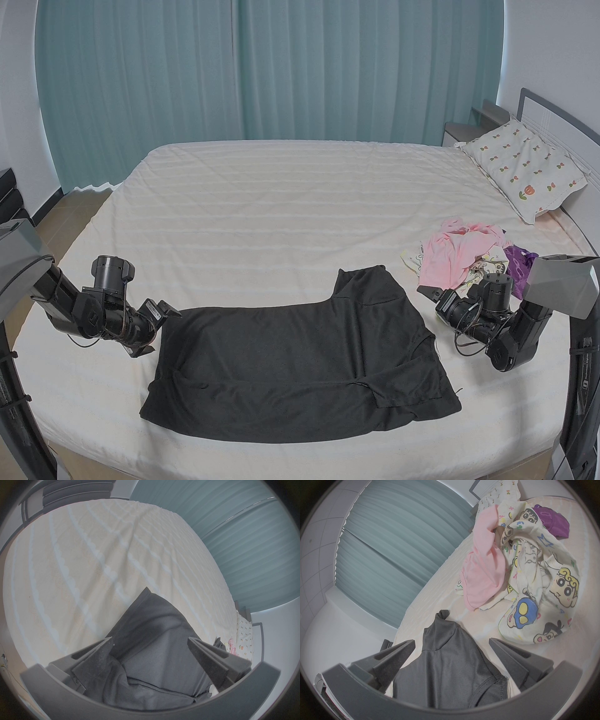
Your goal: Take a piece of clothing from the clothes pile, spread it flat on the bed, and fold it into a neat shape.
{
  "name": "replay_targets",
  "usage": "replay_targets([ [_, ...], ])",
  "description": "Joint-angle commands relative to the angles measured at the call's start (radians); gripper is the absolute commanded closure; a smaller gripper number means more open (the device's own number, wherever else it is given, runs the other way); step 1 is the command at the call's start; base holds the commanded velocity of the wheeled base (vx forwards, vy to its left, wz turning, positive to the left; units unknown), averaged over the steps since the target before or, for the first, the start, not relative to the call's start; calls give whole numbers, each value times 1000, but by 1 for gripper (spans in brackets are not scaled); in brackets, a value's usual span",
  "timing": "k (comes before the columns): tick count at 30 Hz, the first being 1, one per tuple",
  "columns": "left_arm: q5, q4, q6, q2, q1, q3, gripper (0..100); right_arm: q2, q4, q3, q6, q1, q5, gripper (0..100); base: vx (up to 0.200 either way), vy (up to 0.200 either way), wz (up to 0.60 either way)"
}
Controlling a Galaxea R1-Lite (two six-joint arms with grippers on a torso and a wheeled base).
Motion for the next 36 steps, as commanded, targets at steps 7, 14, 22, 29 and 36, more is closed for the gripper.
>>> replay_targets([
  [7,22,4,6,43,9,-120,0,11,0,2,-3,14,0,0,0,0,0],
  [14,24,0,20,185,15,-278,0,9,0,16,-12,21,0,0,0,0,0],
  [22,-30,-33,132,302,63,-336,0,14,0,20,-39,43,0,0,0,0,0],
  [29,-103,-189,165,320,117,-282,0,18,0,20,-39,53,0,0,0,0,0],
  [36,-206,-324,236,329,117,-202,0,20,0,19,-39,53,3,0,0,0,0],
])
